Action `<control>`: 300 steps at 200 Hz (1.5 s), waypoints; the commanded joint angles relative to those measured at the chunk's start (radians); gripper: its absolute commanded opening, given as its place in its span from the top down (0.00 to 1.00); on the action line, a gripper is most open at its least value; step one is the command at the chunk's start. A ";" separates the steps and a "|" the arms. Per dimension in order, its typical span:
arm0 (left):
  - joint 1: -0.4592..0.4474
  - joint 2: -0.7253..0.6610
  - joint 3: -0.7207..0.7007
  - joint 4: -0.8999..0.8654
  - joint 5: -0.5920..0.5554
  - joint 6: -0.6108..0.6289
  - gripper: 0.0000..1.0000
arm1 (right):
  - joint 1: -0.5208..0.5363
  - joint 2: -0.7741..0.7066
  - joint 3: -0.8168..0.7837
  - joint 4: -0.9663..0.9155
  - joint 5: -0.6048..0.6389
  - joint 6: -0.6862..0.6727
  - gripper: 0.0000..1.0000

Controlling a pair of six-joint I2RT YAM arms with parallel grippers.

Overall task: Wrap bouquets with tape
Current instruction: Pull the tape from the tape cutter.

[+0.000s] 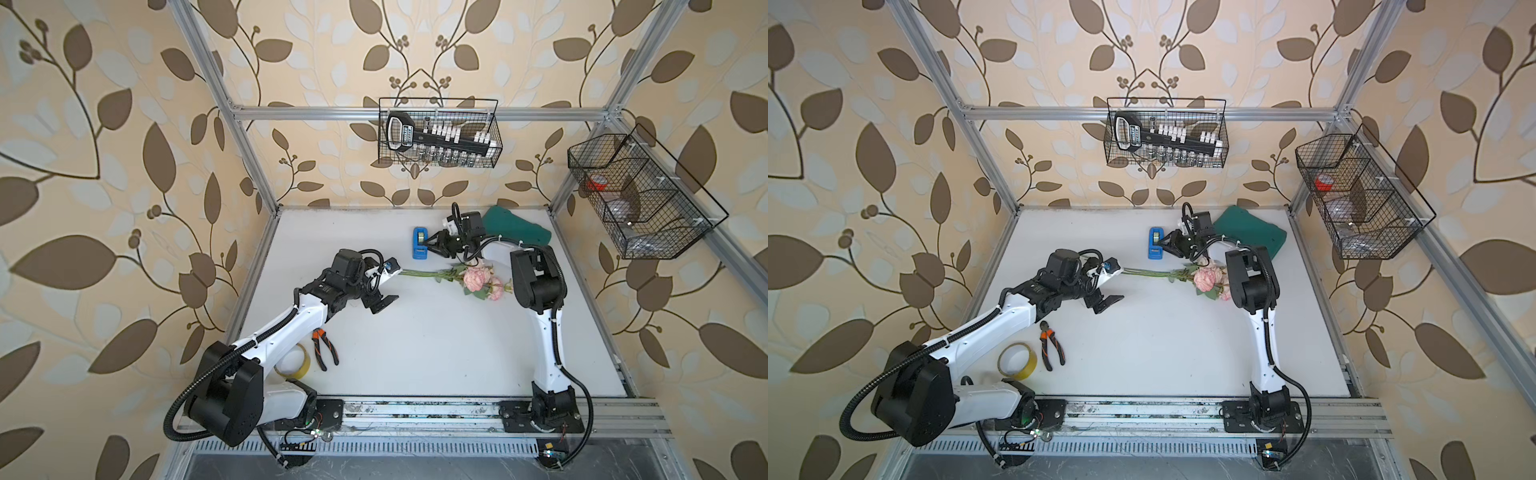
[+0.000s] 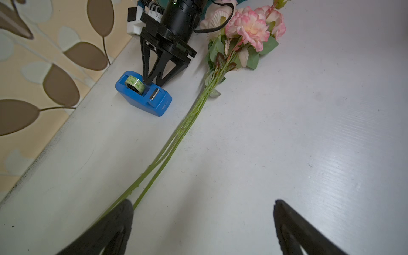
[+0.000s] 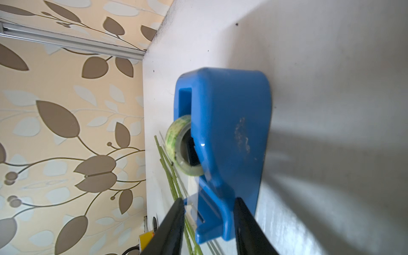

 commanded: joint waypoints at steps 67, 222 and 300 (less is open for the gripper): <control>0.005 0.007 0.044 -0.007 -0.004 0.032 0.01 | 0.013 -0.068 -0.039 0.004 0.014 0.005 0.63; 0.005 0.024 0.048 -0.013 -0.015 0.049 0.01 | 0.030 0.067 0.044 0.018 -0.034 0.040 0.62; 0.005 0.045 0.056 -0.025 -0.020 0.066 0.01 | 0.033 0.123 0.088 0.008 -0.077 0.061 0.65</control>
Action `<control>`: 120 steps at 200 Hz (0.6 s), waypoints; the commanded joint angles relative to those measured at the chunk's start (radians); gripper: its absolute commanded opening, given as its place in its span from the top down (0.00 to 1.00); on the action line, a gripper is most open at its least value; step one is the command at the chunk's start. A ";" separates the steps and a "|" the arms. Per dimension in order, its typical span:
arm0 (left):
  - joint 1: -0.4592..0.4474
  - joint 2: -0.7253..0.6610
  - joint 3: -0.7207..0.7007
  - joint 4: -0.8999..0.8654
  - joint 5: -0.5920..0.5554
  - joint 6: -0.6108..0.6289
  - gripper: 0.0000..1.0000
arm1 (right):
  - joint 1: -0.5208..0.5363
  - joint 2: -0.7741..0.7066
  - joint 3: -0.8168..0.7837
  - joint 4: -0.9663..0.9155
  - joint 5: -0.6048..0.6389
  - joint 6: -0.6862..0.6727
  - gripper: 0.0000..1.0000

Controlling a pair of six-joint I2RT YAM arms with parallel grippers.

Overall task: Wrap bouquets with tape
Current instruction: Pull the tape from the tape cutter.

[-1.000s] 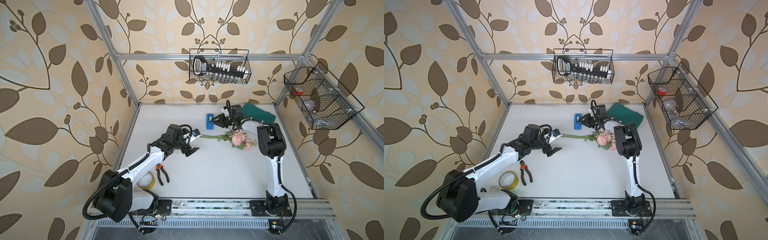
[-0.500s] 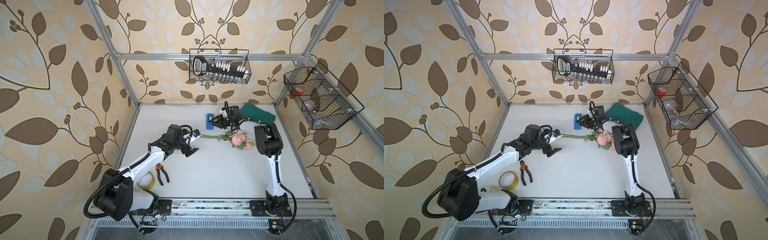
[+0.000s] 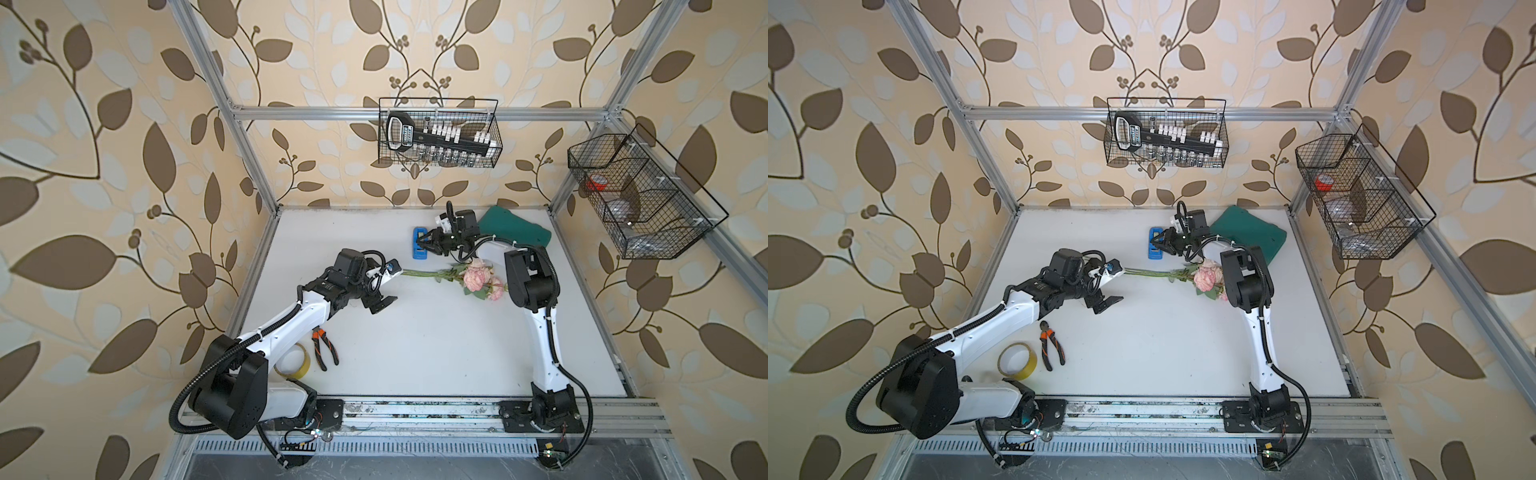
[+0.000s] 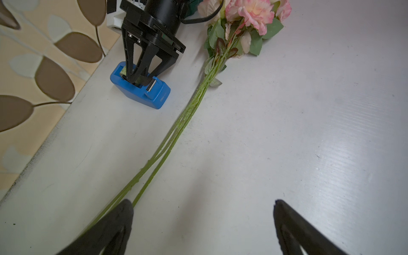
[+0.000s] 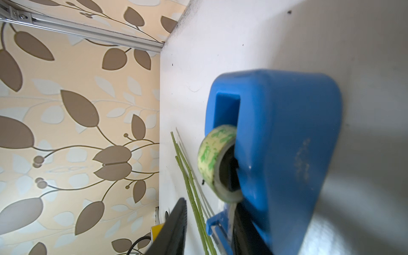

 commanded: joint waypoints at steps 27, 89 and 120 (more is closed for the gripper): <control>0.005 0.017 0.045 -0.009 -0.002 0.037 0.01 | 0.007 0.065 0.019 -0.030 -0.017 0.027 0.69; 0.005 0.044 0.049 -0.023 -0.022 0.065 0.01 | 0.005 0.045 0.013 -0.013 -0.043 0.038 0.80; 0.005 0.052 0.050 -0.026 -0.030 0.076 0.01 | 0.001 0.016 0.005 0.001 -0.061 0.048 0.93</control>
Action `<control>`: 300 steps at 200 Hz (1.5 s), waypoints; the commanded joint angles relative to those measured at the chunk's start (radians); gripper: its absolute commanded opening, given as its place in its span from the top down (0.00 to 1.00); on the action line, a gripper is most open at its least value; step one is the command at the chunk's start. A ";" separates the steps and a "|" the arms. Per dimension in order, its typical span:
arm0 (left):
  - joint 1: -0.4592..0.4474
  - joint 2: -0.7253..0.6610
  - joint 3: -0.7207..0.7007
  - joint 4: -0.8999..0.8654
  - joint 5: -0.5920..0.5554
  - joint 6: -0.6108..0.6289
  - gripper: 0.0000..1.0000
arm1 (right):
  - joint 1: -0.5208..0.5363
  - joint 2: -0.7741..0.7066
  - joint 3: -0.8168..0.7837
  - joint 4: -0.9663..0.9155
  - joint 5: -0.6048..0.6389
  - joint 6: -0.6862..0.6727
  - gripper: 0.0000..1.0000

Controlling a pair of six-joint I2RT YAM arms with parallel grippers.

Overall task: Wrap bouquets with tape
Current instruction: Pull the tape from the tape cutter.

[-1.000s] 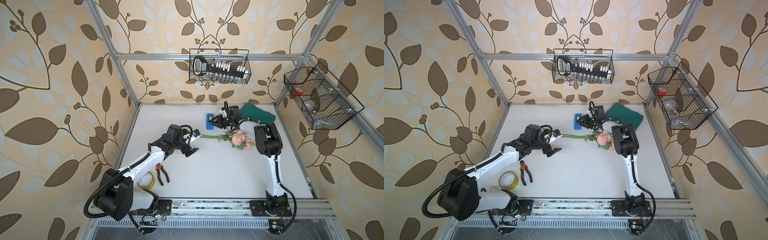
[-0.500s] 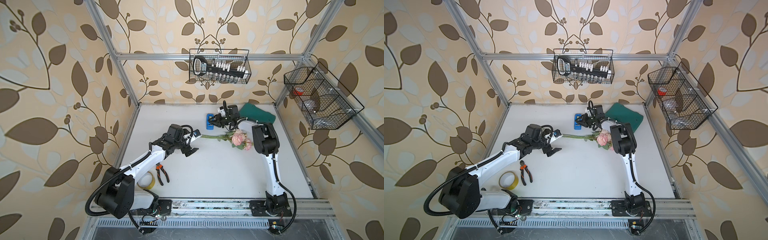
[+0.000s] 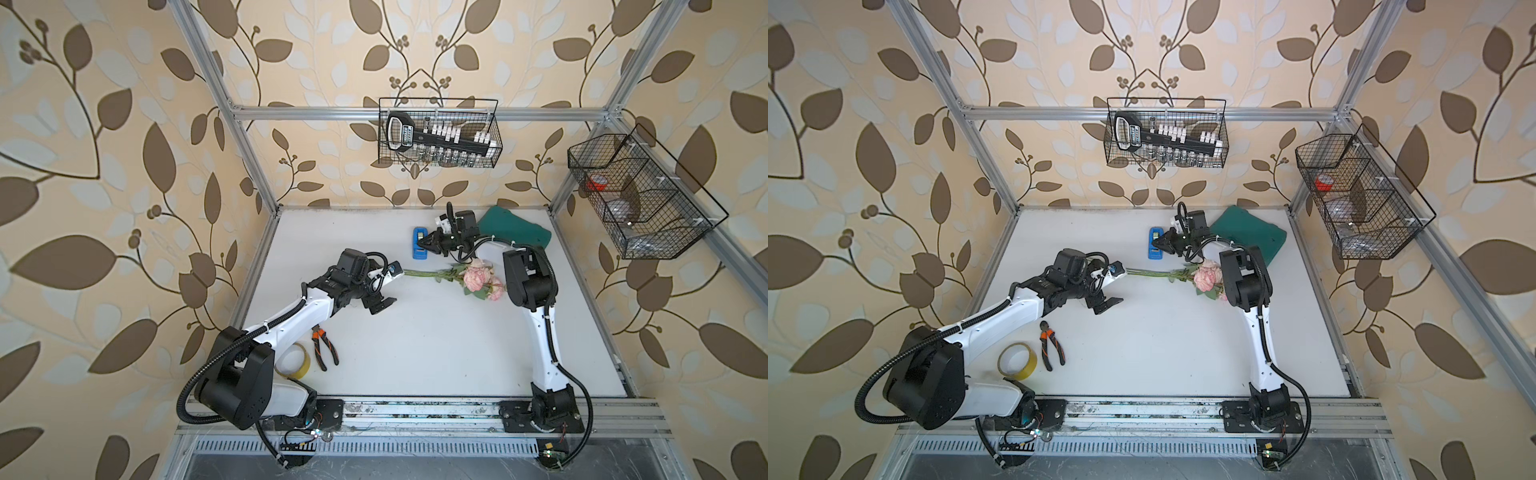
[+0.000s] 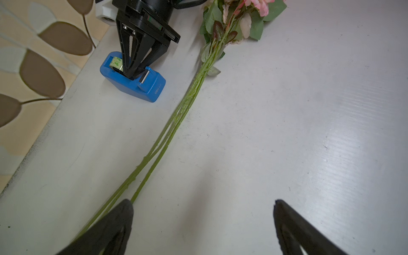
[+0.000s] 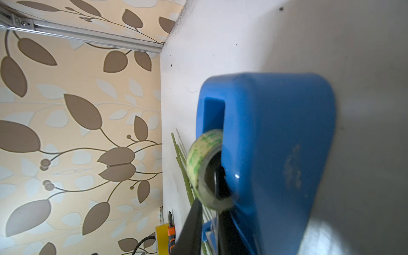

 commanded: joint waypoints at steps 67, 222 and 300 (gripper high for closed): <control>0.006 0.048 0.042 0.000 -0.021 0.052 0.01 | -0.002 -0.075 -0.094 0.196 -0.118 0.171 1.00; 0.121 0.269 0.209 -0.046 0.087 0.277 0.02 | -0.005 -0.129 -0.168 0.341 -0.172 0.327 1.00; 0.121 0.526 0.464 -0.226 0.082 0.444 0.07 | 0.007 -0.241 -0.314 0.264 -0.134 0.237 1.00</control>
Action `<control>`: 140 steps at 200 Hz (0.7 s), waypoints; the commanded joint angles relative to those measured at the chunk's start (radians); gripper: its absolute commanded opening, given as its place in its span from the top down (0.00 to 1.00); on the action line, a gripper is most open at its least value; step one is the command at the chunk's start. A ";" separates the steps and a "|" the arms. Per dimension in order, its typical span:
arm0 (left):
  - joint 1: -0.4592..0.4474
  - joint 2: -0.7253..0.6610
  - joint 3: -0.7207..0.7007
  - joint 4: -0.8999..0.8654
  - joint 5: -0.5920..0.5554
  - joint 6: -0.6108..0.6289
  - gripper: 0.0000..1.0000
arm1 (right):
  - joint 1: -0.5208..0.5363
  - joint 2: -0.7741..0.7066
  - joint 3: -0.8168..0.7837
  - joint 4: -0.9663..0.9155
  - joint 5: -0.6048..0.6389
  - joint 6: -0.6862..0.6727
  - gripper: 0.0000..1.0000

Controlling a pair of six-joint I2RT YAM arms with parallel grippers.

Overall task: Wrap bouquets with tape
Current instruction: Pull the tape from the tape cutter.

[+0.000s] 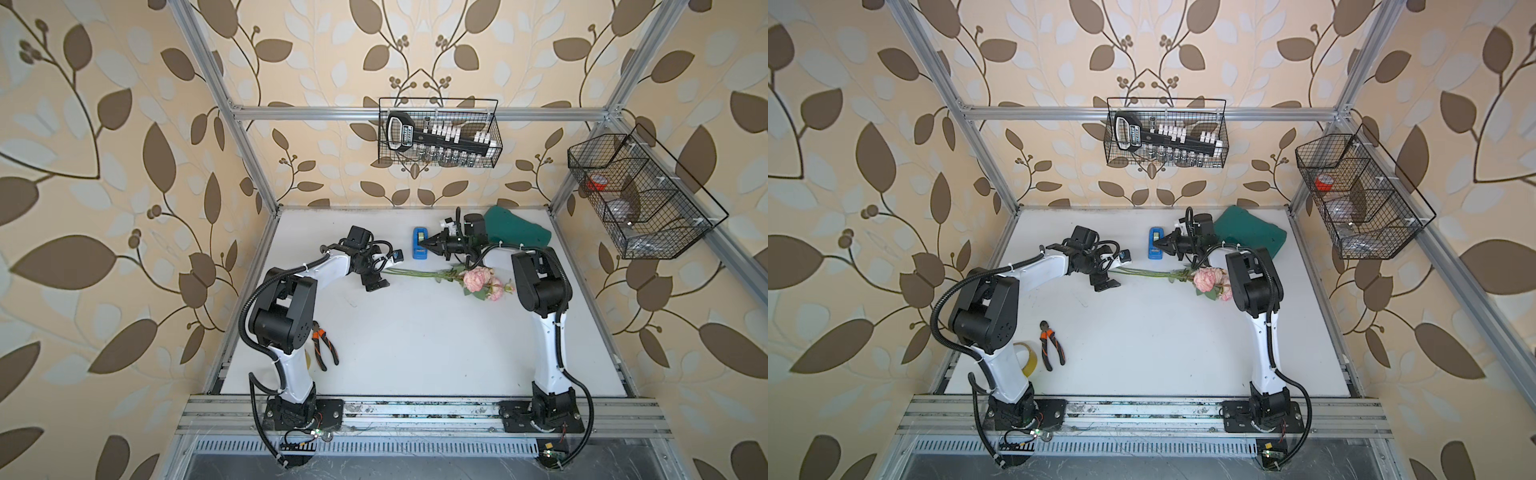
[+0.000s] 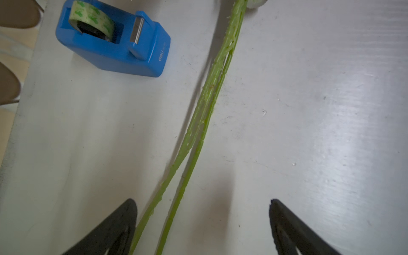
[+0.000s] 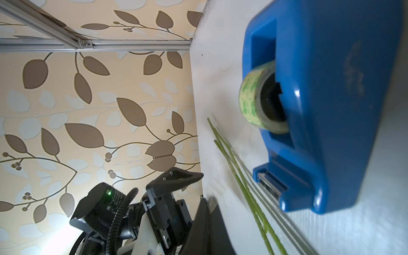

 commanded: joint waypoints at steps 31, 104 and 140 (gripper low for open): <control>-0.012 0.090 0.129 -0.066 0.047 0.147 0.10 | 0.014 -0.081 -0.038 -0.093 -0.011 -0.105 1.00; -0.045 0.231 0.293 -0.241 -0.002 0.291 0.26 | 0.013 -0.133 -0.068 -0.182 0.028 -0.177 1.00; -0.063 0.303 0.368 -0.286 -0.073 0.324 0.32 | 0.012 -0.153 -0.069 -0.228 0.043 -0.211 1.00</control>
